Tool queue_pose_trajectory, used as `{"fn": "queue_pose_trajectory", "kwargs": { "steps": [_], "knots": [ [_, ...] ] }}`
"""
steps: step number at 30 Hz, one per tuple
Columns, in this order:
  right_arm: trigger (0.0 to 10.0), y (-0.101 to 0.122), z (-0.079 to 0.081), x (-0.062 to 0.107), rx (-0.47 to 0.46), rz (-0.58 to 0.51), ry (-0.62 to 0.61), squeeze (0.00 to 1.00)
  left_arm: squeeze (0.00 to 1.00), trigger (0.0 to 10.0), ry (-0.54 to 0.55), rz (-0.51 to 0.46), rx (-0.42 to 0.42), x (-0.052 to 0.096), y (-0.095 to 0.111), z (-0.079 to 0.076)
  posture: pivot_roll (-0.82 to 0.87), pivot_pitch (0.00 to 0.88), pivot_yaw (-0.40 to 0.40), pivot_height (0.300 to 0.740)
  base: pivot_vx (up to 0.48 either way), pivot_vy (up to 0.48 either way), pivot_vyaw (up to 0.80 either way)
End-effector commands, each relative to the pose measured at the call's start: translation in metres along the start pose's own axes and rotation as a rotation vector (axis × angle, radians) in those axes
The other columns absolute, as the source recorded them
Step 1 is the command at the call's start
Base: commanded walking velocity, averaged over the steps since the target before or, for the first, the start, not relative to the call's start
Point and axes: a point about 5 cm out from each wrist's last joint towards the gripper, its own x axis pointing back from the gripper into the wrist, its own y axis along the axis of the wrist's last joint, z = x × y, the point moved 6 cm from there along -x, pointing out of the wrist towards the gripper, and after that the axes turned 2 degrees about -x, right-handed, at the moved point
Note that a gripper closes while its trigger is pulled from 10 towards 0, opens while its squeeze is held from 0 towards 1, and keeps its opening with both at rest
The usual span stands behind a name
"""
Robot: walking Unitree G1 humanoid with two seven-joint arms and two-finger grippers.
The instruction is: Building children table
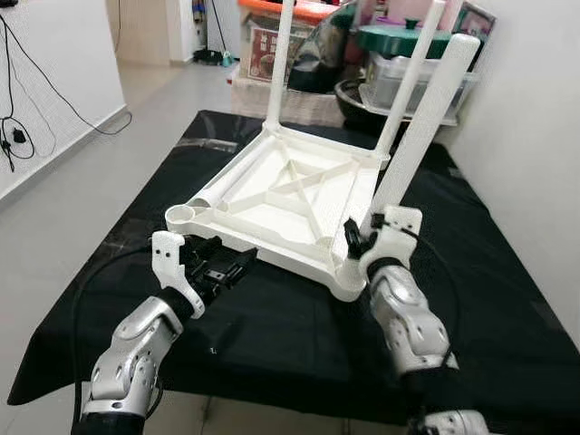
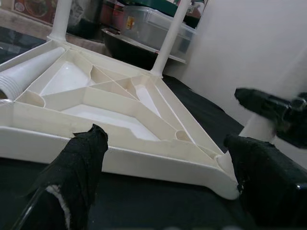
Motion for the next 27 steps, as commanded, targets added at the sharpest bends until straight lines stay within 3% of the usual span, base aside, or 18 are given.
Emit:
{"fn": "queue_pose_trajectory", "kwargs": {
  "steps": [1, 4, 6, 8, 9, 11, 12, 14, 15, 16, 18, 21, 24, 25, 27],
  "knots": [
    [0.0, 0.002, -0.013, -0.002, -0.002, -0.018, -0.078, 0.0, 0.0, 10.0, 0.0, 0.006, 0.0, 0.0, -0.003, -0.002, 0.1, 0.0, -0.147, 0.74, 0.0, 0.0, 0.0],
    [0.0, -0.001, -0.004, -0.002, -0.045, -0.008, -0.009, 0.0, 0.0, 10.0, 0.001, 0.005, 0.0, 0.0, -0.002, -0.001, 0.1, 0.0, -0.144, 0.74, 0.0, 0.0, 0.0],
    [0.0, 0.001, 0.03, 0.007, -0.136, 0.002, 0.278, 0.0, 0.0, 10.0, 0.001, 0.005, 0.001, 0.001, -0.002, -0.002, 0.1, 0.0, -0.143, 0.74, 0.0, 0.0, 0.0],
    [0.0, 0.004, 0.052, 0.028, -0.121, 0.002, 0.556, 0.0, 0.0, 10.0, -0.001, 0.005, 0.003, 0.001, -0.002, -0.002, 0.09, 0.0, -0.133, 0.74, 0.0, 0.0, 0.0],
    [0.0, 0.004, 0.052, 0.028, -0.121, 0.002, 0.556, 0.0, 0.0, 10.0, -0.001, 0.005, 0.003, 0.001, -0.002, -0.002, 0.09, 0.0, -0.133, 0.74, 0.0, 0.0, 0.0],
    [0.0, 0.001, 0.063, 0.061, -0.02, 0.017, 0.845, 0.0, 0.0, 10.0, -0.005, 0.006, 0.005, 0.001, -0.002, -0.003, 0.09, 0.0, -0.132, 0.74, 0.0, 0.0, 0.0],
    [0.0, 0.001, 0.063, 0.061, -0.02, 0.017, 0.845, 0.0, 0.0, 10.0, -0.005, 0.006, 0.005, 0.001, -0.002, -0.003, 0.09, 0.0, -0.132, 0.74, 0.0, 0.0, 0.0],
    [0.0, -0.002, 0.068, 0.108, -0.008, 0.084, 1.163, 0.0, 0.0, 10.0, -0.008, 0.006, 0.007, 0.001, -0.002, -0.003, 0.08, 0.0, -0.131, 0.74, 0.0, 0.0, 0.0],
    [0.0, -0.002, 0.068, 0.108, -0.008, 0.084, 1.163, 0.0, 0.0, 10.0, -0.008, 0.006, 0.007, 0.001, -0.002, -0.003, 0.08, 0.0, -0.131, 0.74, 0.0, 0.0, 0.0],
    [0.0, -0.004, 0.068, 0.139, -0.03, 0.137, 1.342, 0.0, 0.0, 10.0, -0.009, 0.006, 0.007, 0.0, -0.002, -0.003, 0.09, 0.0, -0.131, 0.74, 0.0, 0.0, 0.0],
    [0.0, -0.006, 0.069, 0.145, -0.03, 0.151, 1.374, 0.0, 0.0, 10.0, -0.008, 0.005, 0.007, 0.0, -0.002, -0.003, 0.09, 0.0, -0.13, 0.74, 0.0, 0.0, 0.0],
    [0.0, -0.021, 0.069, 0.18, 0.043, 0.246, 1.58, 0.0, 0.0, 10.0, -0.007, 0.006, 0.006, 0.0, -0.002, -0.003, 0.09, 0.0, -0.132, 0.74, 0.0, 0.0, 0.0],
    [0.0, -0.027, 0.07, 0.185, 0.066, 0.279, 1.624, 0.0, 0.0, 10.0, -0.007, 0.007, 0.005, 0.0, -0.002, -0.002, 0.09, 0.0, -0.134, 0.74, 0.0, 0.0, 0.0],
    [0.0, -0.031, 0.072, 0.175, 0.103, 0.263, 1.575, 0.0, 0.0, 10.0, -0.005, 0.007, 0.003, 0.0, -0.002, -0.002, 0.1, 0.0, -0.138, 0.74, 0.0, 0.0, 0.0],
    [0.0, -0.031, 0.072, 0.175, 0.103, 0.263, 1.575, 0.0, 0.0, 10.0, -0.005, 0.007, 0.003, 0.0, -0.002, -0.002, 0.1, 0.0, -0.138, 0.74, 0.0, 0.0, 0.0]
  ]
}}
